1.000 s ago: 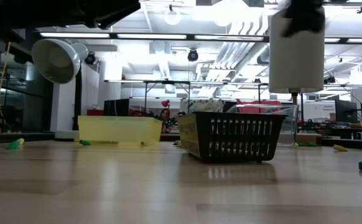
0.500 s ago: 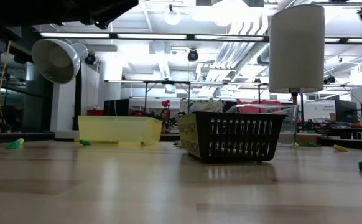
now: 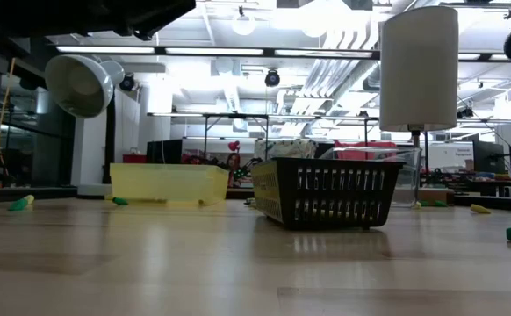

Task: Sort crayons
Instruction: Put the green crayon into the blue bin

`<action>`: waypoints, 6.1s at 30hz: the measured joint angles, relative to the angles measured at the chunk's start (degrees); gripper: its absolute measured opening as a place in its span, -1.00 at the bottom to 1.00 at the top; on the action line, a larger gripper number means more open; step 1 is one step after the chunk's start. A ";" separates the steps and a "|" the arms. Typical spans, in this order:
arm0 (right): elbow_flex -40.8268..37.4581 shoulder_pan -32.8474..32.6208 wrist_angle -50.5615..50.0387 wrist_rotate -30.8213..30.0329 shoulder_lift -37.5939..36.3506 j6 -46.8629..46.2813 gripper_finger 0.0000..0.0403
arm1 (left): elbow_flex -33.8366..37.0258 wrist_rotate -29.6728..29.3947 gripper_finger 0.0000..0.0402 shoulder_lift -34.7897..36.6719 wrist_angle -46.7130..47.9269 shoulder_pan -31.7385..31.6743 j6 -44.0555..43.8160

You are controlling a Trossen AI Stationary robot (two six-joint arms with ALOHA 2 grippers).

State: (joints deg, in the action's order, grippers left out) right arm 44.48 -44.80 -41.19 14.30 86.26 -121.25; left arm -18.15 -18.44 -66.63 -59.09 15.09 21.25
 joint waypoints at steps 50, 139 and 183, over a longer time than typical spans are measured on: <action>-1.07 0.11 0.15 -13.45 3.71 2.25 -0.95 | -0.04 -0.44 -0.20 0.00 3.85 -0.07 1.76; 49.86 47.74 12.74 -35.50 39.49 98.89 -0.71 | -5.03 4.40 -0.20 21.54 22.00 3.58 -20.19; 49.32 45.56 13.44 -43.62 45.64 85.71 -0.92 | -5.01 1.05 -0.20 22.40 22.76 5.62 -19.53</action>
State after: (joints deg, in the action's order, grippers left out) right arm 93.80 0.76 -27.75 -29.32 131.90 -35.55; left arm -23.16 -17.39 -44.23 -36.34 20.71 1.72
